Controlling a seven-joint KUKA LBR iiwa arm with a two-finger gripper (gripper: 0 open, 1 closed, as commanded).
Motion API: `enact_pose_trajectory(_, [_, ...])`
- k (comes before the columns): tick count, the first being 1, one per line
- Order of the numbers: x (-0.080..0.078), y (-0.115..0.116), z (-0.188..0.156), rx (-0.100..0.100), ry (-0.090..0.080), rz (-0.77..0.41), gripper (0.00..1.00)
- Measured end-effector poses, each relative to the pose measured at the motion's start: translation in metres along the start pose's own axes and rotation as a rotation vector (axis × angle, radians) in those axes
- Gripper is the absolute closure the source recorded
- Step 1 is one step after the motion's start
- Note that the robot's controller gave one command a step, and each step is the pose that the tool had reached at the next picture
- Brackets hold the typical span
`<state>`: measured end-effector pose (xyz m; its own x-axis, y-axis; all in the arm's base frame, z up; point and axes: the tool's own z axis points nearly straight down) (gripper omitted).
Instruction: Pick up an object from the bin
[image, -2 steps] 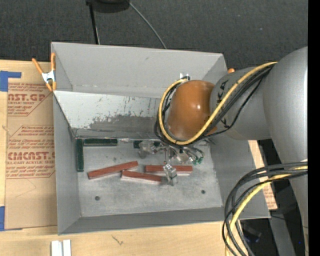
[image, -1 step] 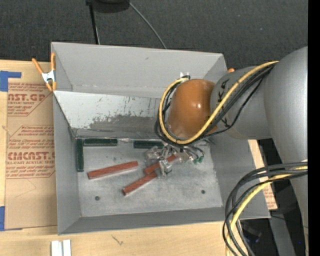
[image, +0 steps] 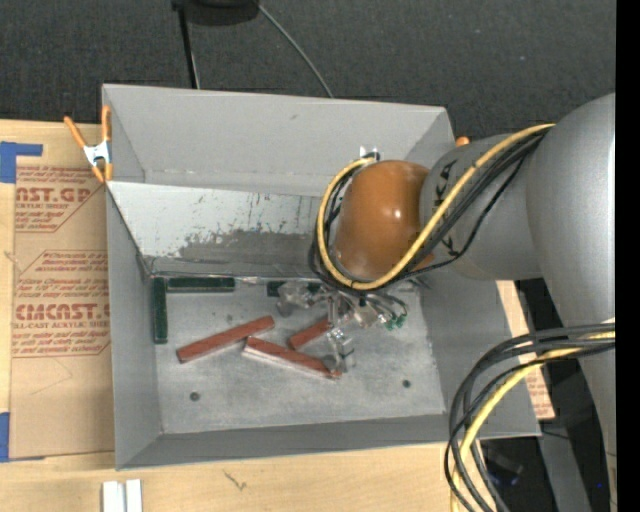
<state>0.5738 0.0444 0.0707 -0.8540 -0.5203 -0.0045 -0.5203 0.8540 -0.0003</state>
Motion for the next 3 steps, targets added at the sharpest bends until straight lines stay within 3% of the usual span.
enact_pose_trajectory(1, [0.0, -0.001, -0.001, 0.001, -0.001, 0.0, 1.0])
enact_pose_trajectory(2, [0.0, -0.001, -0.001, 0.001, -0.001, 0.0, 1.0])
enact_pose_trajectory(3, [0.01, -0.016, -0.152, 0.001, 0.0, 0.017, 1.0])
